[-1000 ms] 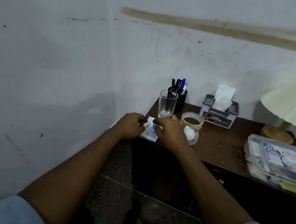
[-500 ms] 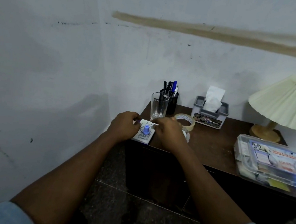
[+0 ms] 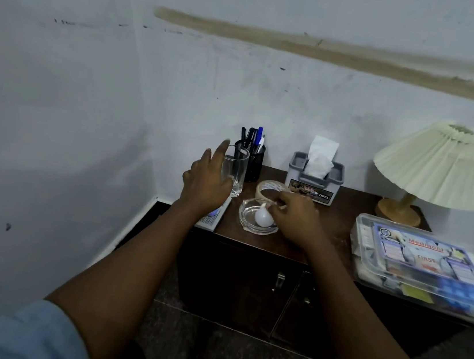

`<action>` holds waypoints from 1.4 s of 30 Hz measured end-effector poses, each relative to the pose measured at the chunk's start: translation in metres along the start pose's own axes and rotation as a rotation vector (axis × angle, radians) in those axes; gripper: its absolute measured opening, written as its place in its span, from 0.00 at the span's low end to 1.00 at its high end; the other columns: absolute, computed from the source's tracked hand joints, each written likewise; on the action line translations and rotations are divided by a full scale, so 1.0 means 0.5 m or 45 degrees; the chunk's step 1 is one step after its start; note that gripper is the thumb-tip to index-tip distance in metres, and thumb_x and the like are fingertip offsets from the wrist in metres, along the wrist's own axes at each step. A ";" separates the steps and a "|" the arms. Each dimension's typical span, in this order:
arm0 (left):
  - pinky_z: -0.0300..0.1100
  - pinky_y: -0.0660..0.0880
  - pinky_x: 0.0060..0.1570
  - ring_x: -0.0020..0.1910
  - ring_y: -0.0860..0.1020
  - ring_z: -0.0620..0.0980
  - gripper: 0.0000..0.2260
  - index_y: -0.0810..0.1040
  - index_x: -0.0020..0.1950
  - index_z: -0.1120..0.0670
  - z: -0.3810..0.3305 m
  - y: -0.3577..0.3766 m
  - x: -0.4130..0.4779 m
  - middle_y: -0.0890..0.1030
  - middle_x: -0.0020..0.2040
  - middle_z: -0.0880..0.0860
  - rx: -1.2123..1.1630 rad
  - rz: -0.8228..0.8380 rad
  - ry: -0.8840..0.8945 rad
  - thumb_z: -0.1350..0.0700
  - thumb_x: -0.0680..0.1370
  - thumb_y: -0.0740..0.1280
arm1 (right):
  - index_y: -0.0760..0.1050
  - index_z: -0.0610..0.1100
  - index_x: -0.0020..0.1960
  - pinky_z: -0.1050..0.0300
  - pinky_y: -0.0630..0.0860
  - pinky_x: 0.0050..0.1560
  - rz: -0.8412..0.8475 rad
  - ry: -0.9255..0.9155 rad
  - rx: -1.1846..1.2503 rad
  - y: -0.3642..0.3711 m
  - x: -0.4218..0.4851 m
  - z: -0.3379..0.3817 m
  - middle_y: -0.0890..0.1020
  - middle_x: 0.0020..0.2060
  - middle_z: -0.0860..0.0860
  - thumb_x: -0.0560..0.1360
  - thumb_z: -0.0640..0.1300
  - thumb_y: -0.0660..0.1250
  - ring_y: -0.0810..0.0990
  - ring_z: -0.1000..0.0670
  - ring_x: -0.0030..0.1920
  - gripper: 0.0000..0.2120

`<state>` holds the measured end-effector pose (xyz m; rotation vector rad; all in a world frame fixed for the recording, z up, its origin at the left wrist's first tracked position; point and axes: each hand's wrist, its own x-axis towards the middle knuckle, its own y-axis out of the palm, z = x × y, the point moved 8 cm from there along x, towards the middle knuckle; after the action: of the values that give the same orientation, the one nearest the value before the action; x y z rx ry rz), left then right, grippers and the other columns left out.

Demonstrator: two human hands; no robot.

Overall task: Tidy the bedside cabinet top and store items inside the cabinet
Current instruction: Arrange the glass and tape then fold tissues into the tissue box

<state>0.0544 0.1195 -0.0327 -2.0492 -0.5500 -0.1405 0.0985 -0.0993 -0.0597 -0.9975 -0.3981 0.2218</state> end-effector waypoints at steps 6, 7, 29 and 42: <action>0.55 0.66 0.61 0.58 0.80 0.58 0.15 0.75 0.64 0.45 -0.018 0.016 0.040 0.83 0.55 0.51 -0.056 -0.080 -0.059 0.46 0.78 0.63 | 0.77 0.55 0.63 0.39 0.67 0.61 0.066 -0.077 -0.256 0.029 -0.018 0.036 0.81 0.60 0.48 0.75 0.66 0.58 0.71 0.41 0.64 0.23; 0.54 0.67 0.60 0.56 0.80 0.57 0.12 0.77 0.59 0.46 -0.019 0.015 0.043 0.84 0.52 0.50 -0.086 -0.099 -0.071 0.45 0.78 0.65 | 0.76 0.55 0.64 0.39 0.66 0.62 0.067 -0.091 -0.290 0.034 -0.019 0.044 0.80 0.61 0.48 0.75 0.65 0.57 0.70 0.40 0.65 0.23; 0.22 0.68 0.39 0.42 0.79 0.35 0.09 0.84 0.50 0.51 -0.168 -0.013 -0.068 0.80 0.39 0.39 -0.483 0.033 0.314 0.52 0.73 0.78 | 0.72 0.47 0.60 0.55 0.67 0.43 -0.201 0.298 0.039 -0.074 -0.047 -0.117 0.82 0.52 0.43 0.75 0.49 0.66 0.81 0.40 0.50 0.15; 0.44 0.79 0.48 0.46 0.82 0.50 0.12 0.85 0.55 0.55 -0.152 -0.009 -0.082 0.85 0.48 0.52 -0.484 0.125 0.169 0.53 0.74 0.78 | 0.73 0.41 0.58 0.51 0.72 0.47 -0.121 0.207 -0.202 -0.047 -0.039 -0.142 0.81 0.53 0.40 0.78 0.45 0.61 0.80 0.39 0.52 0.11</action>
<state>0.0251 0.0440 -0.0028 -2.4088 -0.3582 -0.3422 0.1108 -0.1733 -0.0781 -1.1408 -0.3166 0.0228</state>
